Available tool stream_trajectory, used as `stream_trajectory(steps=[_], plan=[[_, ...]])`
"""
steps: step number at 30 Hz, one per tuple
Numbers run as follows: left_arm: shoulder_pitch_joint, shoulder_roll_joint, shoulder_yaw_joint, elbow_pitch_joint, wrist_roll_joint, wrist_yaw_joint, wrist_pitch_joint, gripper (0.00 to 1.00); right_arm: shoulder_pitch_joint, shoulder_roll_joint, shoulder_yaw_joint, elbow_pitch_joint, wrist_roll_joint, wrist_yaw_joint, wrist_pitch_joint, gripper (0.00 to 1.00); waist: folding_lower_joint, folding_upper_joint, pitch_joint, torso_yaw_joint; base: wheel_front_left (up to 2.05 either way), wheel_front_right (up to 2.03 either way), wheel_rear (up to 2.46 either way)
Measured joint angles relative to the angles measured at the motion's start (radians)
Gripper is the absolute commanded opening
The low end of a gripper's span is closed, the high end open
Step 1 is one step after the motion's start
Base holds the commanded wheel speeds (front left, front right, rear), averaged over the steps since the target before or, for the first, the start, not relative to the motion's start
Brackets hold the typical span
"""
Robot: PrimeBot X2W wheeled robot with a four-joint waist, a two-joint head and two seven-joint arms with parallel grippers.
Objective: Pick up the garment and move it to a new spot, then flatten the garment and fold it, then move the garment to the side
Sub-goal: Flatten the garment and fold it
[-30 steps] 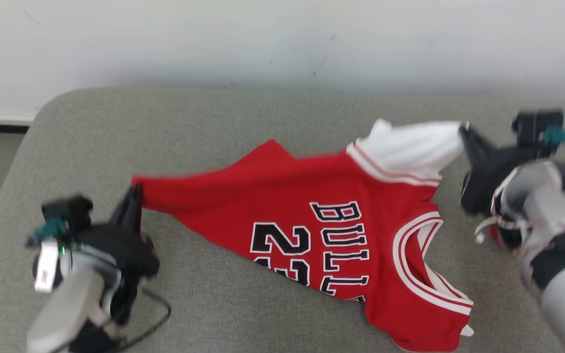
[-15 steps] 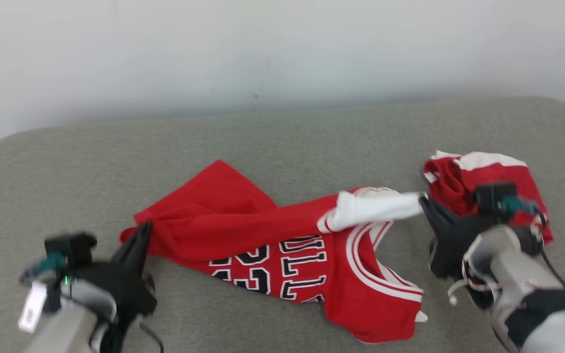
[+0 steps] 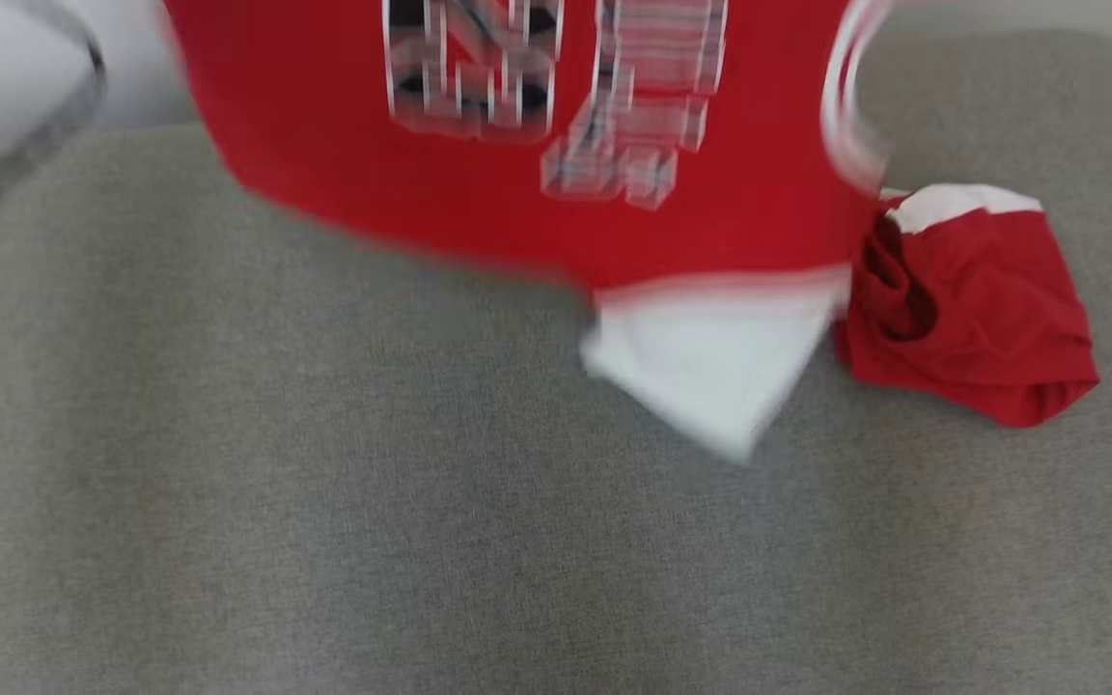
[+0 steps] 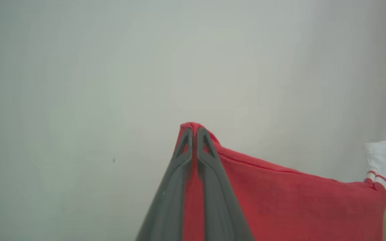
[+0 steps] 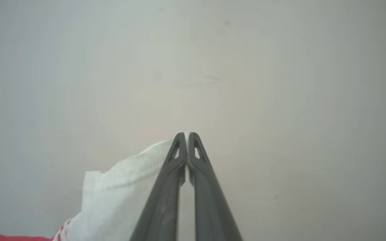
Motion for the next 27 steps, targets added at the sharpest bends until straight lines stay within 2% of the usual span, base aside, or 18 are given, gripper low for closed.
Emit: stream_trajectory(steps=[3, 6, 10, 13, 15, 19, 22, 24, 27], plan=[[-0.123, -0.029, 0.028, -0.079, -0.012, -0.004, -0.026, 0.0, -0.091, -0.026, 0.002, -0.068, -0.024, 0.025, -0.059, 0.0, 0.0, 0.0, 0.047, 0.004, 0.0, 0.0, 0.0], [-0.135, -0.029, 0.043, -0.114, -0.018, -0.012, -0.037, 0.0, -0.111, -0.032, 0.001, -0.1, -0.024, 0.041, -0.086, 0.0, 0.0, 0.0, 0.076, 0.01, 0.0, 0.0, 0.0], [-0.072, 0.014, 0.048, -0.098, -0.026, -0.012, -0.077, 0.0, -0.082, -0.016, 0.009, -0.084, -0.019, 0.103, -0.151, 0.0, 0.0002, 0.0001, 0.129, 0.027, 0.0, 0.0, 0.0], [0.062, 0.023, 0.032, -0.085, -0.026, -0.012, -0.117, 0.0, 0.053, 0.008, 0.022, -0.069, 0.008, 0.135, -0.183, 0.0, 0.0002, 0.0001, 0.149, 0.042, 0.0, 0.0, 0.0], [0.164, 0.017, 0.003, -0.074, -0.028, -0.012, -0.131, 0.0, 0.184, 0.019, 0.029, -0.067, 0.029, 0.142, -0.199, 0.0, 0.0003, 0.0002, 0.148, 0.049, 0.0, 0.0, 0.0], [0.38, -0.039, -0.022, -0.039, -0.067, -0.012, -0.188, 0.0, 0.45, 0.03, 0.03, -0.083, 0.081, 0.148, -0.235, 0.0, -0.0002, 0.0002, 0.122, 0.055, 0.0, 0.0, 0.0], [0.508, -0.06, -0.079, -0.039, -0.066, -0.012, -0.216, 0.0, 0.616, 0.03, 0.05, -0.109, 0.095, 0.151, -0.24, 0.0, -0.0003, 0.0002, 0.089, 0.055, 0.0, 0.0, 0.0], [0.572, -0.048, -0.126, -0.043, -0.046, -0.013, -0.217, 0.0, 0.701, 0.027, 0.069, -0.124, 0.107, 0.151, -0.24, 0.0, -0.0003, 0.0001, 0.062, 0.052, 0.0, 0.0, 0.0], [0.628, -0.029, -0.137, -0.035, -0.042, -0.013, -0.23, 0.0, 0.789, 0.008, 0.079, -0.16, 0.112, 0.151, -0.249, 0.0, -0.0005, -0.0001, 0.021, 0.049, 0.0, 0.0, 0.0]])
